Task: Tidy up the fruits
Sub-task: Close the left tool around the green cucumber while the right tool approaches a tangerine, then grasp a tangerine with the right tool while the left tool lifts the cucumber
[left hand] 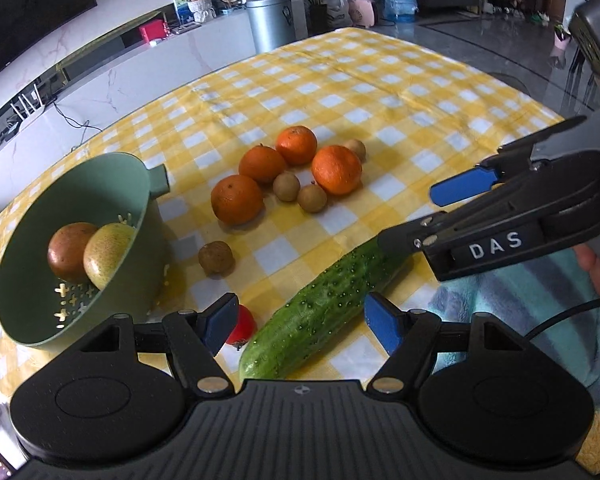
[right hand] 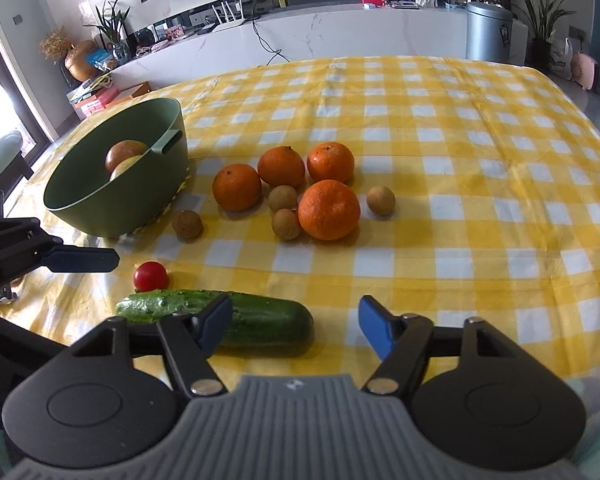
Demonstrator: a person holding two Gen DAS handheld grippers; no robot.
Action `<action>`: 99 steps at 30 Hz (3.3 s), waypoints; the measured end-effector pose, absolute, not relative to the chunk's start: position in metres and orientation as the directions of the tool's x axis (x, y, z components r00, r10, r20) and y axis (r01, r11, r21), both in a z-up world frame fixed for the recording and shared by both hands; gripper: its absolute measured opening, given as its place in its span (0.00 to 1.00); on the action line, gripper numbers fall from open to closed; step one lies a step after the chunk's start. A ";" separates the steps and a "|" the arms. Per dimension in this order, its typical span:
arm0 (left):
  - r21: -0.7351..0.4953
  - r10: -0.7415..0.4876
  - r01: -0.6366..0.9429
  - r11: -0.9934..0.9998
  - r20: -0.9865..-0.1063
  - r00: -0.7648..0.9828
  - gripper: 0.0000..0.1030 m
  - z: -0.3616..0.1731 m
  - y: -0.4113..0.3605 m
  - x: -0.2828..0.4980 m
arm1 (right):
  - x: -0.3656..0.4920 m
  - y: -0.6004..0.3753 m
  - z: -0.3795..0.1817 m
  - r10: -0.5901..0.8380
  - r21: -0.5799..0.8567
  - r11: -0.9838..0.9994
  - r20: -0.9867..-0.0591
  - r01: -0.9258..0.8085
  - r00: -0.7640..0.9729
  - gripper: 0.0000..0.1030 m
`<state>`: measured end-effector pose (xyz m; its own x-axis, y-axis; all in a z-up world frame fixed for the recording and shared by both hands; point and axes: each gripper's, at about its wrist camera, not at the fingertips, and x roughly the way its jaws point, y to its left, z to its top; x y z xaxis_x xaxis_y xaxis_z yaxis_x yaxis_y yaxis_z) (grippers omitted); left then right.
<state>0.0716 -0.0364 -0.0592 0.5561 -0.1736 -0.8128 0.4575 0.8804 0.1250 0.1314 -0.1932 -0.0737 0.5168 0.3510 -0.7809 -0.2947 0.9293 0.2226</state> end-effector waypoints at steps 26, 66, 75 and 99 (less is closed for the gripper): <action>0.091 -0.188 0.465 0.881 -0.833 0.520 0.76 -0.090 -0.044 0.090 | 0.144 -0.202 -0.083 0.333 0.280 0.943 -0.771 -0.181 0.542 0.47; 0.081 -0.200 0.474 0.877 -0.835 0.513 0.55 -0.100 -0.057 0.113 | 0.159 -0.197 -0.092 0.349 0.324 0.935 -0.772 -0.144 0.531 0.23; -0.018 -0.195 0.315 0.949 -0.819 0.539 0.49 -0.092 -0.037 0.125 | 0.157 -0.194 -0.083 0.300 0.272 0.952 -0.728 -0.143 0.617 0.25; -0.166 -0.222 0.156 0.974 -0.844 0.489 0.48 -0.097 -0.019 0.151 | 0.197 -0.201 -0.099 0.333 0.413 0.911 -0.706 -0.018 0.625 0.48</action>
<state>0.1509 -0.0191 -0.0973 0.4885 -0.2218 -0.8439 0.1555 0.9738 -0.1659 0.1972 -0.2008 -0.0989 0.6247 0.3329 -0.7064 -0.0182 0.9105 0.4130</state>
